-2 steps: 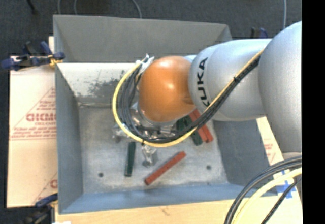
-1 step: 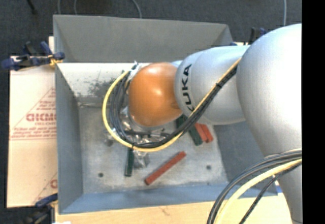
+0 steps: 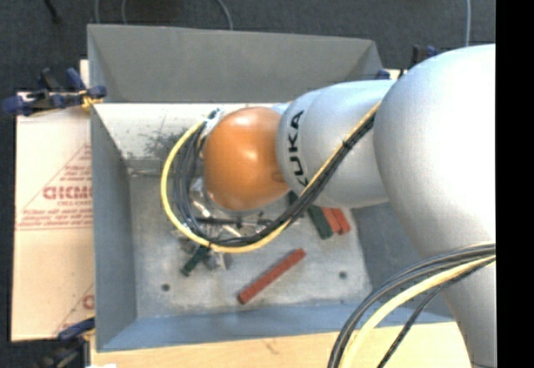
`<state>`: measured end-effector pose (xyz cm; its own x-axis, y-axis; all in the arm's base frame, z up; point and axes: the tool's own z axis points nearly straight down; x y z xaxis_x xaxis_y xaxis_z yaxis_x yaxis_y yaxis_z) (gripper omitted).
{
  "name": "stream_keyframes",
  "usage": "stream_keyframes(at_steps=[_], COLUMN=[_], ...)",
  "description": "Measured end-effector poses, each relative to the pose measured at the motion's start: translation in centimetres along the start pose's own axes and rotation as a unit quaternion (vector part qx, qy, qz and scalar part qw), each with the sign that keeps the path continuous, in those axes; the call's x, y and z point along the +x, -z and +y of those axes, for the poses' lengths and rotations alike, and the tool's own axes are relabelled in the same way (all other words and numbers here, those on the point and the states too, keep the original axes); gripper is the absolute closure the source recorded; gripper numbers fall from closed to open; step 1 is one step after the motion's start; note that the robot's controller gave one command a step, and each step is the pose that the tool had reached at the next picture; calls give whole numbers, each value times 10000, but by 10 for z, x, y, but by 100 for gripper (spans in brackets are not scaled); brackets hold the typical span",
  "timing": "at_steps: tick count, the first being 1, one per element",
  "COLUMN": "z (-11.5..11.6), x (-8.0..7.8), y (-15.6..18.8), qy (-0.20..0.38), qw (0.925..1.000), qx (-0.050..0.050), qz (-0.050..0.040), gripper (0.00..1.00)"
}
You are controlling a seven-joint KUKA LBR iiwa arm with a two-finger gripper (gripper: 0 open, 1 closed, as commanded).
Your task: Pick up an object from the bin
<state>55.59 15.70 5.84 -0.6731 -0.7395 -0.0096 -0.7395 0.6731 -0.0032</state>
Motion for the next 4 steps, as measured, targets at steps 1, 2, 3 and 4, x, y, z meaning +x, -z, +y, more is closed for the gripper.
stream_keyframes(at_steps=[1, 2, 3, 4], z=[0, 0, 0, 1], x=[0, 0, 1, 2], y=[1, 4, 10, 28], qy=[43, 54, 39, 34], qw=[10000, 10000, 10000, 10000], qx=[2, 3, -8, -22], qz=[-3, -4, 13, 48], gripper=[100, 100, 100, 100])
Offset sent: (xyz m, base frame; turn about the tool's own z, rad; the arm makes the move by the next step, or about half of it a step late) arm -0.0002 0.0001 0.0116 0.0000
